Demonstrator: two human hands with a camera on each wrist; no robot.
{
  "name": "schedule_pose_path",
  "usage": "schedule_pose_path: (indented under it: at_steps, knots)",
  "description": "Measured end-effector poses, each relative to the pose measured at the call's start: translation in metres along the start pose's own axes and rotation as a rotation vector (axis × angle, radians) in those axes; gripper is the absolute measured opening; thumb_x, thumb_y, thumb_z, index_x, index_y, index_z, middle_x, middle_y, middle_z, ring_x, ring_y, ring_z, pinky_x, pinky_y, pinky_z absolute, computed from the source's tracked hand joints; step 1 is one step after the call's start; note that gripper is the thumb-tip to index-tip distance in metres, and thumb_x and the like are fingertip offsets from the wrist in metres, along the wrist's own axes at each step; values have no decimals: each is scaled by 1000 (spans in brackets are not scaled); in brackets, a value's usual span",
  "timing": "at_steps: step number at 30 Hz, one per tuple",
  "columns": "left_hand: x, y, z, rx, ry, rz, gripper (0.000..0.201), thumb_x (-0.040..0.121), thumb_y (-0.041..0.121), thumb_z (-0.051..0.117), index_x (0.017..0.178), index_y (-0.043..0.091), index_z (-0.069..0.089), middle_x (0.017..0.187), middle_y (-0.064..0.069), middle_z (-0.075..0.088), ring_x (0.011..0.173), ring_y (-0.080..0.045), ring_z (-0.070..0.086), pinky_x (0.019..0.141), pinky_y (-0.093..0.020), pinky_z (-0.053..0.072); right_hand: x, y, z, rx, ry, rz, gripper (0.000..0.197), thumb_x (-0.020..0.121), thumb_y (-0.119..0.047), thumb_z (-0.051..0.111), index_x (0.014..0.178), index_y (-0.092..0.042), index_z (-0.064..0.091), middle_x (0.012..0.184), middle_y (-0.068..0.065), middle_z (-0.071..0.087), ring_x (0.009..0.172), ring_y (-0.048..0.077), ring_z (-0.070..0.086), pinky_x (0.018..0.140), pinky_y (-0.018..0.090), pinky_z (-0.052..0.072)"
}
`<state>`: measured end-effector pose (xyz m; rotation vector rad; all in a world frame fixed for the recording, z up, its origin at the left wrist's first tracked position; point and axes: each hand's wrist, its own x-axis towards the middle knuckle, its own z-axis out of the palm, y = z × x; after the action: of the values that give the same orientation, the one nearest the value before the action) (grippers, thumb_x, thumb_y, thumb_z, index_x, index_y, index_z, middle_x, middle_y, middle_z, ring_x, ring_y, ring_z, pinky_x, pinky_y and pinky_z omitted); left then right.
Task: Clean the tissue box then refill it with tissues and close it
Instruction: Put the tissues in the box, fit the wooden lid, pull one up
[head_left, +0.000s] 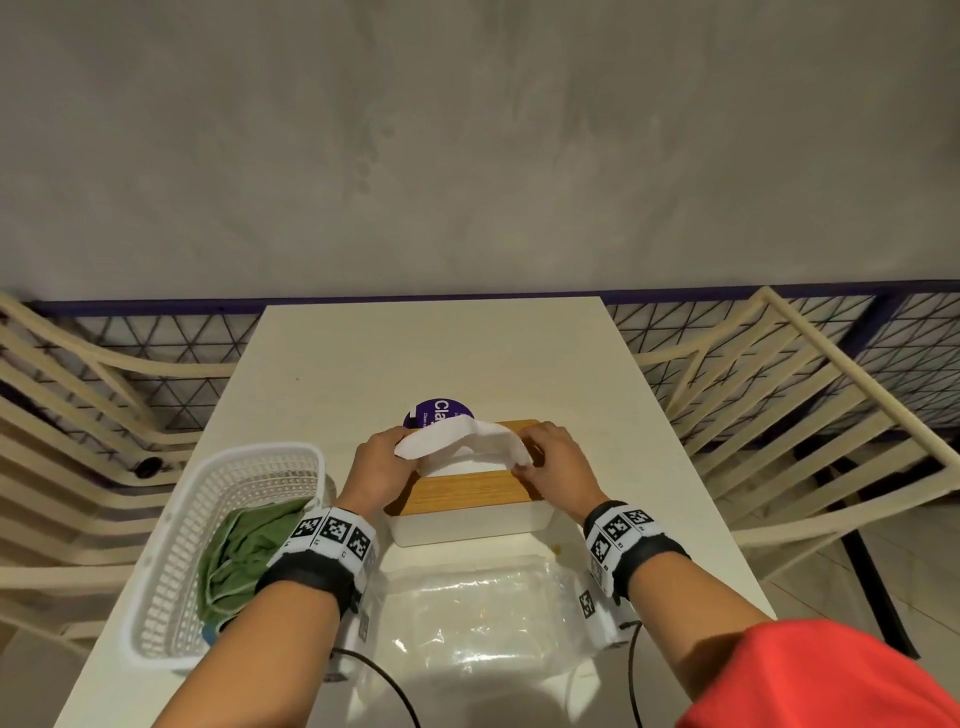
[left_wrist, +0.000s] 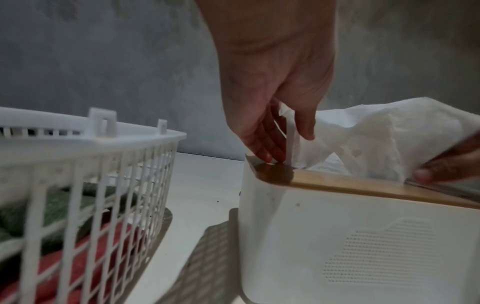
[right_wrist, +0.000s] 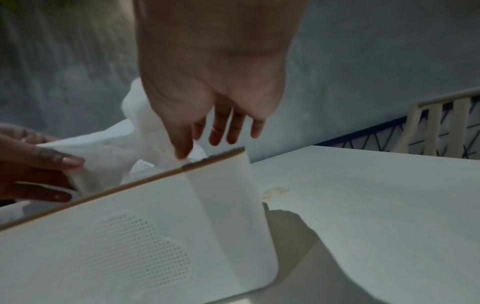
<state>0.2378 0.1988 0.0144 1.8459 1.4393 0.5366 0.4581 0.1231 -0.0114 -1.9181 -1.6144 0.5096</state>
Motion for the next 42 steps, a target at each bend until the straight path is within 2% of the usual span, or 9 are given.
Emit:
schedule_pose_path:
  at_steps: [5,10,15,18,25,30,33,37,42]
  knots:
    - [0,-1,1,-17,13,-7,28,86,9,55,110,15,67,98,-9,70,85,-19,56,69,-26,38,8,0,0,134,64,6,20,76,3,64,91,-10,67,94,0,62,86,18,56,74,23,41]
    - [4,-7,1,-31,-2,-29,20,82,9,62,101,12,69,86,-6,65,88,-24,59,57,-22,37,3,-1,4,250,-222,81,77,62,-16,83,125,-15,38,118,0,43,109,16,44,91,32,44]
    - [2,-7,1,-23,-71,-23,23,76,18,73,95,9,64,87,-3,62,85,-20,56,57,-21,37,10,-5,9,404,115,94,25,80,7,60,98,-10,62,100,3,61,92,19,56,68,11,43]
    - [-1,-8,-3,-98,-51,-7,21,74,10,74,83,15,57,87,1,60,85,-17,54,58,-20,37,15,0,6,604,36,164,33,81,14,53,72,-16,64,101,6,64,95,20,58,74,16,48]
    - [-9,5,-5,-335,-151,-4,27,79,-10,59,64,8,46,80,0,60,84,-20,60,52,-10,45,22,10,-10,863,-171,246,29,84,14,45,76,-7,64,78,10,60,75,23,56,67,28,46]
    - [-7,4,-3,-516,-195,-109,11,90,-1,46,92,4,56,84,-6,61,76,-15,59,49,-9,46,27,14,-11,883,-186,261,28,82,16,43,68,-4,56,71,10,58,70,24,55,68,28,45]
    - [-2,1,-5,-540,-123,-115,27,99,19,38,108,5,59,90,-1,66,86,-17,64,59,-13,49,30,17,-12,860,-165,255,25,89,10,43,86,-4,63,83,11,65,76,22,62,72,27,50]
    - [7,-10,-3,-441,-45,-65,34,99,29,35,114,10,59,104,-4,65,102,-22,60,78,-22,43,28,22,-9,829,-122,236,22,96,-4,46,113,-4,60,104,11,66,93,24,64,86,32,52]
    - [13,-9,4,-275,45,-44,38,99,31,35,113,7,61,104,-4,62,97,-20,56,83,-28,38,31,20,-6,746,-25,279,17,96,-12,50,101,-7,66,104,16,68,95,29,64,90,45,50]
